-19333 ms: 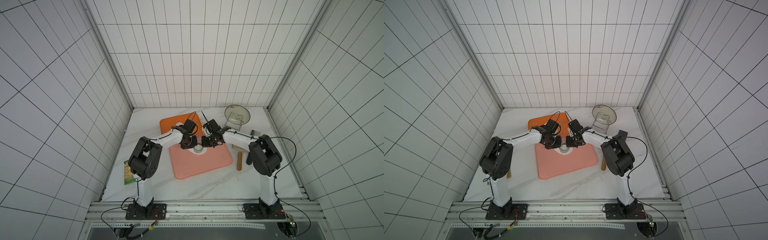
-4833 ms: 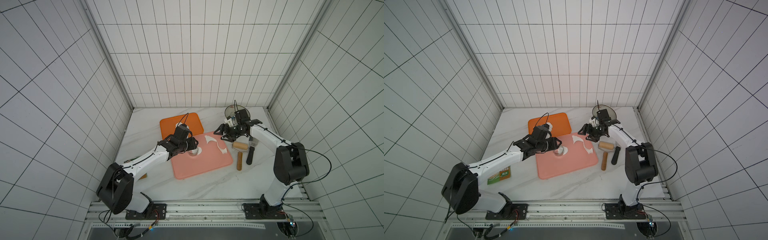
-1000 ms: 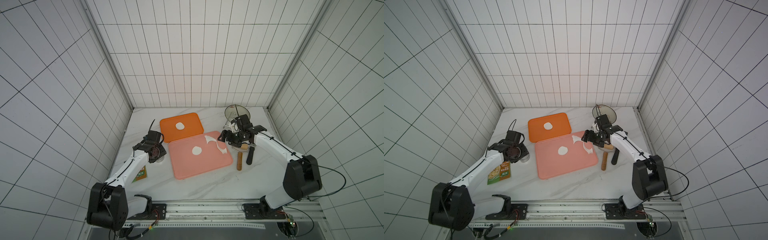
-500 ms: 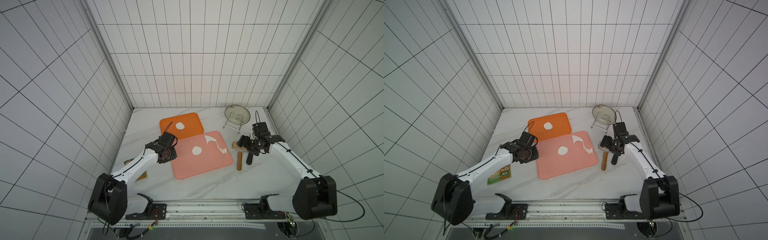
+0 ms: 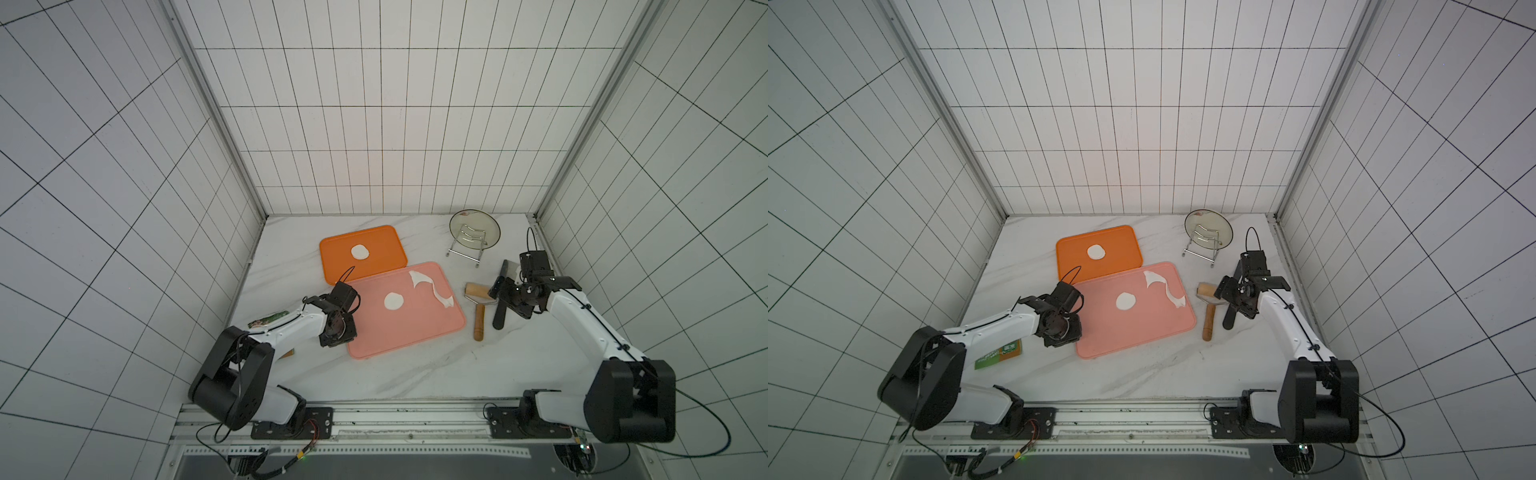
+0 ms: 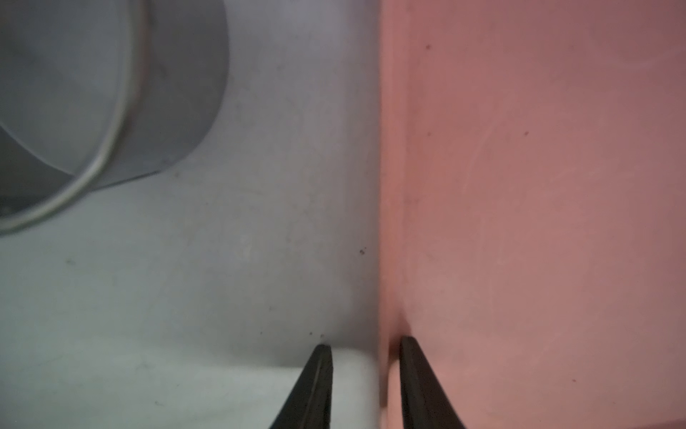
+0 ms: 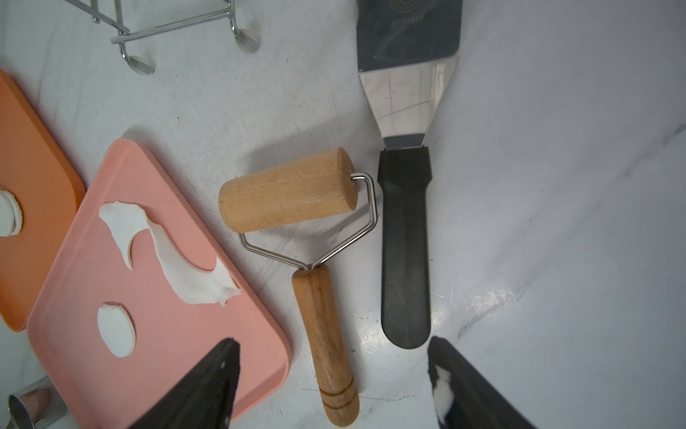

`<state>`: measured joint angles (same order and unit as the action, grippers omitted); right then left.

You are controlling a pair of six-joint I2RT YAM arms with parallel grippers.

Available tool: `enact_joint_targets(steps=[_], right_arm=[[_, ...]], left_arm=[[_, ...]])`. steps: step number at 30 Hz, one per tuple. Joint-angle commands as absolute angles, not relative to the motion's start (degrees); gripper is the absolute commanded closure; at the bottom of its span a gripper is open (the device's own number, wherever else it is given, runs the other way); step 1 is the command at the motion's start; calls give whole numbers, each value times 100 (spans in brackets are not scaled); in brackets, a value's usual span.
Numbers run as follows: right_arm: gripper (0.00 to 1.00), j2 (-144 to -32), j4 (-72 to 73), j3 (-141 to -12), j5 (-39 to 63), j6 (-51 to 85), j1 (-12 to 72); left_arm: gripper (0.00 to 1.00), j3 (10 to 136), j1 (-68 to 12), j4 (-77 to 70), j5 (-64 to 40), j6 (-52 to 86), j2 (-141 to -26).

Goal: Roll out the dumpling wrappers from the dough
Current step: Adjust the work surface at the center of the board.

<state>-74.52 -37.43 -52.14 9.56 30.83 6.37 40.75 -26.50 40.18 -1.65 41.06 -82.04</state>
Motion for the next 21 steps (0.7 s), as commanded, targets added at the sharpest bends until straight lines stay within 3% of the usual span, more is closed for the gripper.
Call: enact_joint_targets(steps=[1,12,21], right_arm=[[18,-7426,-3727,-5012,924,3030,550],[19,-7556,-3630,-4924,879,2953,306],[22,-7754,-3545,-4791,567,2945,181]], left_arm=[[76,4037,-2698,3624,-358,4043,-8473],[100,4375,-2698,3603,-225,3873,-8849],[100,4135,-2707,3743,-320,3832,-8780]])
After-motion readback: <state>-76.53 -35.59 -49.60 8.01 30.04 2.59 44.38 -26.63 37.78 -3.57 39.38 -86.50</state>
